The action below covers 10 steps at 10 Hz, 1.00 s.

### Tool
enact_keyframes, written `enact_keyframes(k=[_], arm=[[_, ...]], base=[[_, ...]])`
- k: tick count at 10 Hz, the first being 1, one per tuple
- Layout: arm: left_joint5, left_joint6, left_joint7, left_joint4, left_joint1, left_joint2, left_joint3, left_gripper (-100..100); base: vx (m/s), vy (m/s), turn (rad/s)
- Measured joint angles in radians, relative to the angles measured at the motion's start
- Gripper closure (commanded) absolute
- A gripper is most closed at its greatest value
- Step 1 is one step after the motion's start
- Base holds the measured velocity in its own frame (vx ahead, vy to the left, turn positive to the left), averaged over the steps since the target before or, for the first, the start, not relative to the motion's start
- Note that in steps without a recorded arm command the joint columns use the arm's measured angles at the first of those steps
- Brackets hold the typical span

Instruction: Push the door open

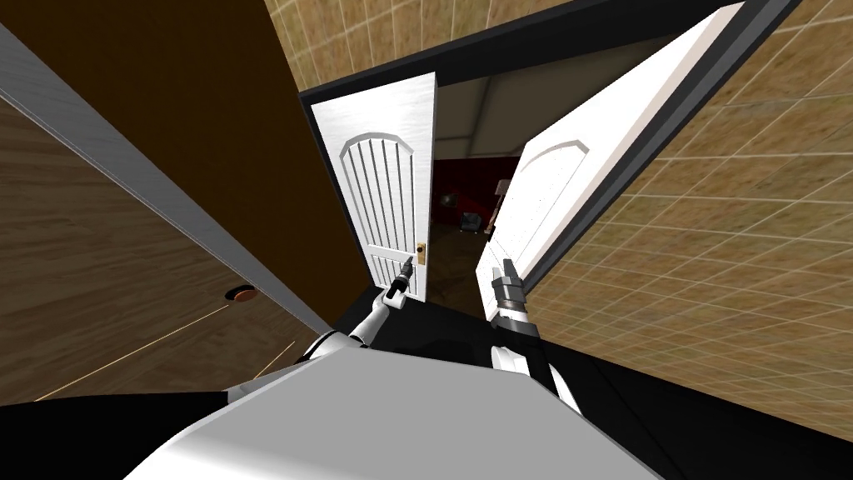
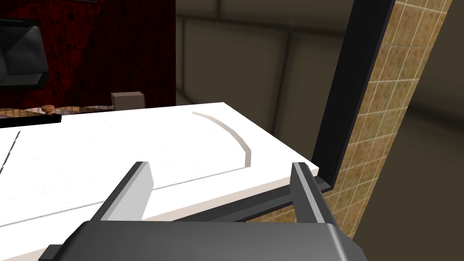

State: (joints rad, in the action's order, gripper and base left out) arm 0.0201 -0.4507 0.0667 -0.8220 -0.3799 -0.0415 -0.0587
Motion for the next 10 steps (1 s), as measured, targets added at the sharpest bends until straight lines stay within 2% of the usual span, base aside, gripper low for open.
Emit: enact_keyframes(k=[2, 4, 5, 8, 10], arm=[[0.001, 0.0, 0.0, 0.05, -0.031, 0.004, -0.003, -100], [0.003, -0.016, -0.002, 0.127, -0.076, 0.012, -0.001, -100], [0.003, -0.016, -0.002, 0.129, -0.077, 0.012, -0.001, -100], [0.004, -0.014, -0.003, 0.126, -0.074, -0.006, 0.003, -100], [0.006, -0.018, -0.004, 0.133, -0.077, -0.01, 0.007, -100]], base=[[0.073, 0.052, -0.004], [0.066, 0.033, -0.005], [0.099, -0.011, -0.025], [0.197, -0.048, -0.021], [0.194, -0.015, -0.028]])
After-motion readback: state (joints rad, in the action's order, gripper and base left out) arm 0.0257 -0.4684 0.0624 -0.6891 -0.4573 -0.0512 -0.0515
